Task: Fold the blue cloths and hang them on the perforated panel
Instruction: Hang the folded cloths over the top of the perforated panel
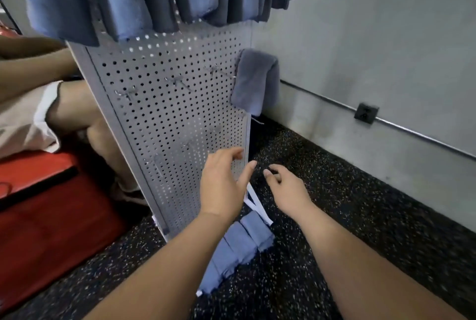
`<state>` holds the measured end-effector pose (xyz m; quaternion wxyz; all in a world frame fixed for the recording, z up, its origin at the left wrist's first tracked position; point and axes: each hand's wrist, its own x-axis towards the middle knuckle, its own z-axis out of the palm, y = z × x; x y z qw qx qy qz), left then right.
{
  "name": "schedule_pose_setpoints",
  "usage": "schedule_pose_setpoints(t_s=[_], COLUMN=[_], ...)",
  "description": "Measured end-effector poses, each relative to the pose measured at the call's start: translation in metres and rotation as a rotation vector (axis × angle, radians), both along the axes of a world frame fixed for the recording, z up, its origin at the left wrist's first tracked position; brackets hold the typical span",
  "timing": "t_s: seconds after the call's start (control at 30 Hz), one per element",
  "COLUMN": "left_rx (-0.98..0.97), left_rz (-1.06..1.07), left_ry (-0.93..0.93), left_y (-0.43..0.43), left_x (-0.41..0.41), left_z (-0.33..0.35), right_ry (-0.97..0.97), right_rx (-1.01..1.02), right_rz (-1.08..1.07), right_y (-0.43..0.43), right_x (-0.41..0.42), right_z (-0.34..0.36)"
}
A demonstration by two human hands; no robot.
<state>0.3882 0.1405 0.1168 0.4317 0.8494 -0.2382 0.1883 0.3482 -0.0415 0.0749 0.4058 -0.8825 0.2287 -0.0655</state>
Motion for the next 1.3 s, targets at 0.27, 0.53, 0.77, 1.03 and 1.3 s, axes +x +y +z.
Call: schedule_pose_setpoints(t_s=[0.27, 0.53, 0.77, 1.03, 1.3], left_rx=[0.145, 0.314, 0.372, 0.594, 0.776], left_rz=[0.021, -0.007, -0.089, -0.185, -0.149], left_ry=[0.372, 0.648, 0.745, 0.829, 0.901], left_y=[0.046, 0.061, 0.015, -0.039, -0.078], left_x=[-0.001, 0.013, 0.053, 0.100, 0.140], left_z=[-0.113, -0.212, -0.279, -0.355, -0.402], right_ry=[0.300, 0.540, 0.554, 0.528, 0.472], right_rx=[-0.030, -0.210, -0.192, -0.122, -0.051], right_rz=[0.075, 0.264, 0.310, 0.345, 0.323], right_y=[0.018, 0.015, 0.009, -0.013, -0.026], right_x=[-0.030, -0.024, -0.009, 0.004, 0.019], right_z=[-0.107, -0.183, -0.251, -0.305, -0.343])
